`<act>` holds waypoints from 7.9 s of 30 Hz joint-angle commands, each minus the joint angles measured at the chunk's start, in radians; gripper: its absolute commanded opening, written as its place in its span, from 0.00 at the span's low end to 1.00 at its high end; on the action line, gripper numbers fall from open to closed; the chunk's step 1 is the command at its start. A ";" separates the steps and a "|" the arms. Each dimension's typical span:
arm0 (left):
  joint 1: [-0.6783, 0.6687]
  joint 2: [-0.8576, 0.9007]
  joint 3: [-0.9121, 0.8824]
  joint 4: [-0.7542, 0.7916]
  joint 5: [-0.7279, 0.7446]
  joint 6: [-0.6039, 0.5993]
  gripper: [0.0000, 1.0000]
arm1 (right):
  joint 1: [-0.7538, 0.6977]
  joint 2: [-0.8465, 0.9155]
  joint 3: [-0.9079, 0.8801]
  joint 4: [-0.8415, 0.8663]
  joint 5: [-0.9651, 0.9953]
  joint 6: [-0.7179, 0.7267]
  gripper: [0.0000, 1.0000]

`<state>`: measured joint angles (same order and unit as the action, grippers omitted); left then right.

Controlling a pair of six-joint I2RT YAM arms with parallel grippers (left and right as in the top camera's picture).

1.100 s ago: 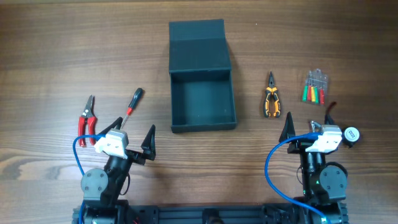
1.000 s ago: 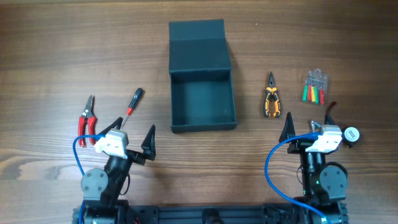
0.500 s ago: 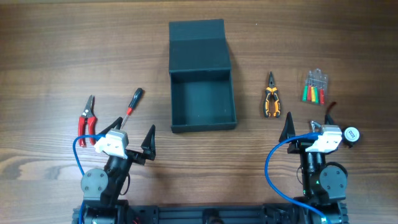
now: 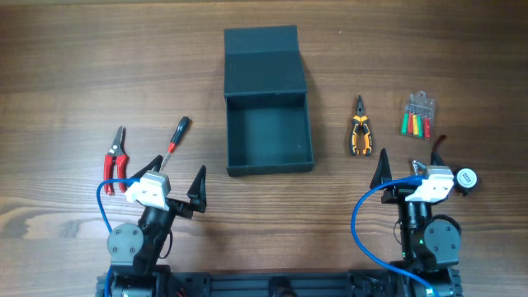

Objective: Pack container

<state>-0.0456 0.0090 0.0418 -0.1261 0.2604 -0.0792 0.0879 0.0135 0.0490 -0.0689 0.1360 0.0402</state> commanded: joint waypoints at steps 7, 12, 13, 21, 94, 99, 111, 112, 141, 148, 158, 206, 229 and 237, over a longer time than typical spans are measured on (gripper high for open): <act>0.005 -0.002 -0.009 0.006 0.005 0.019 1.00 | -0.004 -0.011 -0.008 0.005 0.006 0.014 1.00; 0.005 -0.002 -0.009 0.006 0.005 0.019 1.00 | -0.004 -0.011 -0.008 0.005 0.006 0.015 1.00; 0.005 -0.002 -0.009 0.006 0.005 0.020 1.00 | -0.004 -0.011 -0.008 0.005 0.006 0.015 1.00; 0.005 -0.002 -0.009 0.006 0.005 0.020 1.00 | -0.004 -0.011 -0.008 0.005 0.006 0.015 1.00; 0.005 1.027 1.014 -0.776 -0.138 -0.037 1.00 | -0.004 1.802 1.366 -0.931 -0.142 -0.010 1.00; 0.005 1.027 1.014 -0.799 -0.138 -0.037 1.00 | -0.011 1.861 1.366 -0.909 -0.121 -0.048 1.00; 0.005 1.027 1.014 -0.814 -0.138 -0.037 1.00 | -0.020 1.979 1.366 -0.872 -0.137 -0.048 1.00; 0.005 1.027 1.014 -0.814 -0.138 -0.037 1.00 | -0.020 1.988 1.366 -0.869 -0.136 -0.047 1.00; 0.005 1.027 1.014 -0.814 -0.138 -0.037 1.00 | -0.020 2.014 1.263 -0.771 -0.136 0.068 1.00; 0.005 1.027 1.014 -0.815 -0.138 -0.037 1.00 | -0.020 2.014 1.259 -0.768 -0.137 0.068 0.98; 0.005 1.027 1.014 -0.826 -0.138 -0.037 1.00 | -0.020 2.014 1.259 -0.768 -0.159 0.066 0.75; 0.005 1.027 1.014 -0.826 -0.139 -0.037 1.00 | -0.013 2.014 1.259 -0.749 -0.376 -0.103 0.04; 0.005 1.027 1.014 -0.826 -0.139 -0.037 1.00 | -0.013 2.014 1.259 -0.704 -0.142 -0.024 0.04; 0.005 1.027 1.014 -0.826 -0.138 -0.037 1.00 | -0.013 2.014 1.259 -0.655 -0.143 -0.040 0.04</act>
<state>-0.0456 1.0378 1.0374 -0.9504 0.1276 -0.1326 0.0826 2.0155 1.3239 -0.7692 -0.1036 0.0132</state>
